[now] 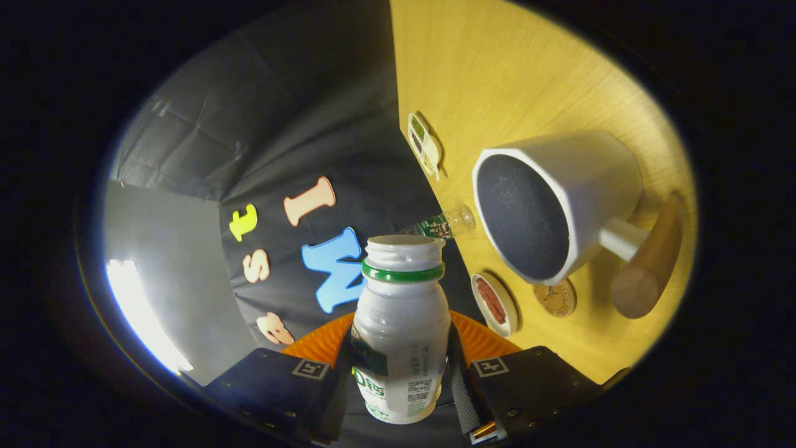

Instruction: Take the bottle from table, then pour the juice into the cup, finally place the bottle on the coaster

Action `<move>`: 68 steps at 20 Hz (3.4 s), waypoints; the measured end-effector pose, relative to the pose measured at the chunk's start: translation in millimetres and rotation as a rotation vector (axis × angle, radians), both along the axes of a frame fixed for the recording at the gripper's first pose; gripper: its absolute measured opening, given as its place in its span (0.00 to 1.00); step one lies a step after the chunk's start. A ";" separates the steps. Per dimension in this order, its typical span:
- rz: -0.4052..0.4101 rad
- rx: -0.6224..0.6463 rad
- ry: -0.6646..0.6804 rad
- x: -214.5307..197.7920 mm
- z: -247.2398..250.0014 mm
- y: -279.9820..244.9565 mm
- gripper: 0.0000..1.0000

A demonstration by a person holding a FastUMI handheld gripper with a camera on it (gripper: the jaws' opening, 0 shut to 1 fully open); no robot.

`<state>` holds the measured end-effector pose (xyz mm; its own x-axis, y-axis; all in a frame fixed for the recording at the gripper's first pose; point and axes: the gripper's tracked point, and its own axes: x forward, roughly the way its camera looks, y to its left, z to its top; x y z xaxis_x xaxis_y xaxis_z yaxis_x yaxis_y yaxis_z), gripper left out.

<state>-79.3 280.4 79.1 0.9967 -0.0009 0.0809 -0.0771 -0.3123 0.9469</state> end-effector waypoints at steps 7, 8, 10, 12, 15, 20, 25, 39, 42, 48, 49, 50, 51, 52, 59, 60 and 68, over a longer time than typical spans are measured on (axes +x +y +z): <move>0.024 -0.499 -0.012 -2.7 -11.4 19.2 0.69; 0.025 -0.580 -0.015 -4.6 -13.1 22.1 0.69; 0.037 -0.756 -0.034 -6.0 -14.9 29.4 0.69; 0.048 -0.932 -0.069 -6.1 -16.2 37.2 0.69; 0.052 -1.196 -0.095 -5.9 -24.2 50.7 0.69; 0.046 -1.535 -0.082 -3.3 -32.7 60.8 0.69; 0.013 -1.738 -0.065 9.7 -29.9 71.7 0.69; -0.092 -1.929 -0.067 75.8 -3.8 92.9 0.69; -0.085 -1.942 -0.065 89.4 -7.7 95.2 0.69; -0.029 -1.935 -0.053 109.2 -29.4 102.3 0.69; -0.020 -1.935 -0.052 111.3 -31.7 103.0 0.69; -0.012 -1.934 -0.049 110.9 -34.5 102.8 0.69; -0.006 -1.933 -0.045 111.8 -36.4 102.6 0.69; -0.011 -1.926 -0.049 112.3 -34.5 102.3 0.69; 0.001 -1.900 -0.030 110.4 -35.1 97.1 0.76; 0.002 -1.900 -0.026 109.2 -35.7 95.1 0.76; 0.030 -1.882 -0.022 104.8 -45.6 91.3 0.84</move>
<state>25.4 371.7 33.5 0.9936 0.1077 -0.0335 -0.1075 0.9942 0.0077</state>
